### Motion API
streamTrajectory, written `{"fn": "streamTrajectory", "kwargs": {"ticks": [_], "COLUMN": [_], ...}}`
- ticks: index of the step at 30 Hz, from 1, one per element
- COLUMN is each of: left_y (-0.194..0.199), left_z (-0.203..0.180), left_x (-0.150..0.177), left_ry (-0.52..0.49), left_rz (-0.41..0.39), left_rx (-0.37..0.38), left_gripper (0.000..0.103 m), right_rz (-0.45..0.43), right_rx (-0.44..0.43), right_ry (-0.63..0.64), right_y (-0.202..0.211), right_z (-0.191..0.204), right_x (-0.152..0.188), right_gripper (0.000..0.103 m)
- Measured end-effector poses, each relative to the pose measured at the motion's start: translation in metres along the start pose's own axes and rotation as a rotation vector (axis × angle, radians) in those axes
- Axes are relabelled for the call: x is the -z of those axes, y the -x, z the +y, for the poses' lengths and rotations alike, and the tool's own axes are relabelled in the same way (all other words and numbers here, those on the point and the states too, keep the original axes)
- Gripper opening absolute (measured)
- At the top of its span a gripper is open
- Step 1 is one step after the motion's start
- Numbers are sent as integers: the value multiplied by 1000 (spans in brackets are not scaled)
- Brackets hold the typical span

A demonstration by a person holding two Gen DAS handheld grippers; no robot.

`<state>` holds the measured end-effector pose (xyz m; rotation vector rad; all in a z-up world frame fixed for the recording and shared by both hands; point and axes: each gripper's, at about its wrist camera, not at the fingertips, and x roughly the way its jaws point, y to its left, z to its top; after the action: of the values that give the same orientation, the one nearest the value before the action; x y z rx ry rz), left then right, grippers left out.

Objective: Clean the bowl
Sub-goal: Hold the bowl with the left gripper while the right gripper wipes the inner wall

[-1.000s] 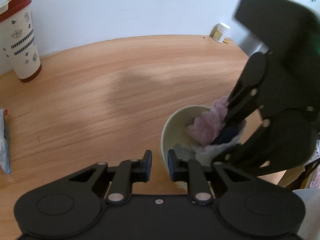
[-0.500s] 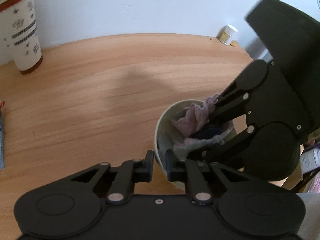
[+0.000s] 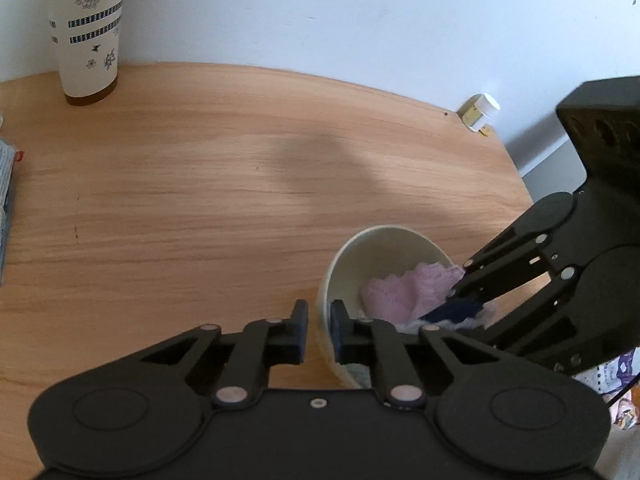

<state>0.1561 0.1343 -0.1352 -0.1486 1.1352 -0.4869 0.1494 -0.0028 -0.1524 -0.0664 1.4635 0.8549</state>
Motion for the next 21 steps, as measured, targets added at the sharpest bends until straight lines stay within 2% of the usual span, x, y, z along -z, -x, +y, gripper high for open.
{"fn": "streamTrajectory", "kwargs": {"ticks": [5, 10, 14, 16, 17, 19, 21], "left_y": [-6, -12, -10, -7, -4, 2, 10], "left_z": [0, 0, 0, 0, 0, -1, -1], "left_x": [1, 2, 3, 2, 3, 5, 7], "left_ry": [-5, -11, 1, 1, -4, -17, -22], "left_rz": [-5, -4, -5, -3, -5, -17, -36], "left_rx": [-17, -25, -9, 17, 36, 62, 79], "left_gripper": [10, 10, 9, 16, 23, 28, 34], "right_rz": [51, 114, 114, 104, 96, 69, 5], "right_rx": [21, 98, 185, 251, 287, 347, 352], "right_ry": [124, 258, 340, 374, 374, 334, 272], "right_y": [0, -13, -19, -21, -20, -17, -4], "right_z": [6, 19, 32, 40, 42, 44, 43], "right_x": [0, -1, 4, 8, 9, 11, 14], "right_gripper": [21, 21, 20, 21, 21, 21, 21]}}
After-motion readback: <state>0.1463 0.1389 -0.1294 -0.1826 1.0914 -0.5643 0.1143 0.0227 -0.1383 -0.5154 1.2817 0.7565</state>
